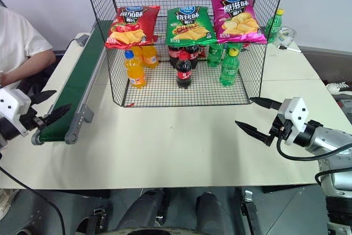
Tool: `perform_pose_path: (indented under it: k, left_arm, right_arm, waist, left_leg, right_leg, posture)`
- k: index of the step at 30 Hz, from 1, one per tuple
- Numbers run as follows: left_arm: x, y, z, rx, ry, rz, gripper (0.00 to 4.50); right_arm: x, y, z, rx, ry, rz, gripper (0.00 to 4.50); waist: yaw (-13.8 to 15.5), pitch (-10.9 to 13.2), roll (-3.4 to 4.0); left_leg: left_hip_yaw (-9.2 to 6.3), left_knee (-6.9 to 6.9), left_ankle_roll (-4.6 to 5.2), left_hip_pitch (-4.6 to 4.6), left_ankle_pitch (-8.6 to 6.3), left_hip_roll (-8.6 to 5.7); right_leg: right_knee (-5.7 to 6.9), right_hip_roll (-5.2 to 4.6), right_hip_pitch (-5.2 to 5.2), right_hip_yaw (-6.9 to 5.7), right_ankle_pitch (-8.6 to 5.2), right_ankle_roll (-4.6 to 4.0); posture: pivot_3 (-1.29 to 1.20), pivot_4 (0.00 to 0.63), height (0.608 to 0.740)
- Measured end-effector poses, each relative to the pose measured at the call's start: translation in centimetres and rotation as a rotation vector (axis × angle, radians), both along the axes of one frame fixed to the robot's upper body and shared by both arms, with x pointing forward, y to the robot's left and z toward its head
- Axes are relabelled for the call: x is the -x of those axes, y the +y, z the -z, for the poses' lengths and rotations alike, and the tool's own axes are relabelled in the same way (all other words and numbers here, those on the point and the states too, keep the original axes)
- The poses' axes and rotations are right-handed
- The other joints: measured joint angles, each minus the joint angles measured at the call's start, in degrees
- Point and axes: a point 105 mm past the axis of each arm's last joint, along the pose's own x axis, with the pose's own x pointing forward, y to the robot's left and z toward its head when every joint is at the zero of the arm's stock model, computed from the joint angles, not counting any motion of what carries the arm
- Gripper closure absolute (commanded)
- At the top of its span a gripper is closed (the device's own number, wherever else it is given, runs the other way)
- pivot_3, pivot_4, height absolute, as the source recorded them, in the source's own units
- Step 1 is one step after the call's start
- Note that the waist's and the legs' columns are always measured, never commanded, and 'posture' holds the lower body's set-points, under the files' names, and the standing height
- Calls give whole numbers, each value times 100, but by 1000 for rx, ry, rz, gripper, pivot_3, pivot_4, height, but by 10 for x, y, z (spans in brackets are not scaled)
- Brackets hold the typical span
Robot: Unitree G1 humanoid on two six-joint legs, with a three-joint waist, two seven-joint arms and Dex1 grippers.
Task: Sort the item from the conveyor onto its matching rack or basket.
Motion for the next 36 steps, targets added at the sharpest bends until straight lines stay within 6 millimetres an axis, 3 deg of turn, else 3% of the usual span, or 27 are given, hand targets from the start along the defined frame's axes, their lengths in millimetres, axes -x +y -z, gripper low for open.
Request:
perform_pose_path:
  k: [12,36]
  left_arm:
    - [5,0,11,-36,42,23,1184]
    - [6,6,13,-43,26,10,1184]
  right_arm:
    - [0,1,1,5,-13,3,0]
    - [-4,3,2,15,-23,0,0]
  waist:
    - [-2,1,0]
    - [-2,1,1]
  left_leg:
    - [0,-1,-4,-1,-2,0]
    - [0,-4,-8,-2,-5,0]
  right_leg:
    - [-1,0,-1,0,0,-1]
    - [-1,-1,-3,0,-1,-1]
  posture:
    - [0,150,740]
    - [0,150,740]
